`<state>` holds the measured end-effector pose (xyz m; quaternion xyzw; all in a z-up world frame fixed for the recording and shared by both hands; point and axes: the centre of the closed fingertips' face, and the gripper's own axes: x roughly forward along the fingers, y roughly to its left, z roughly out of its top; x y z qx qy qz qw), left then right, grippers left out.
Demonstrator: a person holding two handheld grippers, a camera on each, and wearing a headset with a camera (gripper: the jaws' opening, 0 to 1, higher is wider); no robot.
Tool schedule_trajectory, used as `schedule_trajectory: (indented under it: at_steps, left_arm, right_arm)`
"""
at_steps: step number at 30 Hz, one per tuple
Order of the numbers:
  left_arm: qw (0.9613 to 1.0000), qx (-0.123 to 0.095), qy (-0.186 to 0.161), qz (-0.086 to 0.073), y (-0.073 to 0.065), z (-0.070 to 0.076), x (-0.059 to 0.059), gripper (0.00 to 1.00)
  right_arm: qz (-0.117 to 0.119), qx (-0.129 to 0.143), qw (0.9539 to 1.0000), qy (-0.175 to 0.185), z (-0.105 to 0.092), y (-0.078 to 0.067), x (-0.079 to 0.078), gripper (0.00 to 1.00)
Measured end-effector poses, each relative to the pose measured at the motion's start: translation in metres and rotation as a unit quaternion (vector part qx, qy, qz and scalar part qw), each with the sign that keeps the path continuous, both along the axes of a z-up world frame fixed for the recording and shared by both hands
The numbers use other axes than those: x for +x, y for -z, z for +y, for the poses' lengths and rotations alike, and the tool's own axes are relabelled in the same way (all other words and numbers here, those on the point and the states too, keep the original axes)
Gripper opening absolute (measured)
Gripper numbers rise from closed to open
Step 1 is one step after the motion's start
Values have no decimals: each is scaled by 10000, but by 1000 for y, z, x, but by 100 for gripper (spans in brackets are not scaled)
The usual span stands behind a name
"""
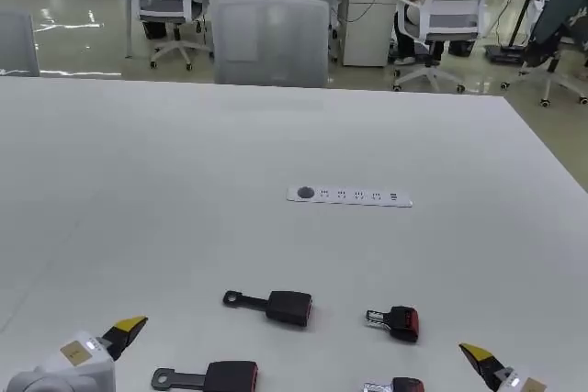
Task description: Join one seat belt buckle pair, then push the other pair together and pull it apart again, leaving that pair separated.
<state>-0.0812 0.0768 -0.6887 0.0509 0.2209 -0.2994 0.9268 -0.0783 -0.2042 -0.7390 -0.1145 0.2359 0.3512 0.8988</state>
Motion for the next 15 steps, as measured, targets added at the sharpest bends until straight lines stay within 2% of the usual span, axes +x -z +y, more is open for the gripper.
schedule_trajectory:
  at_steps: [15]
  left_arm:
    - [10000, 12, 14, 52, 3, 1, 1, 100]
  right_arm:
    - [62, -19, 10000, -71, 0, 4, 1, 99]
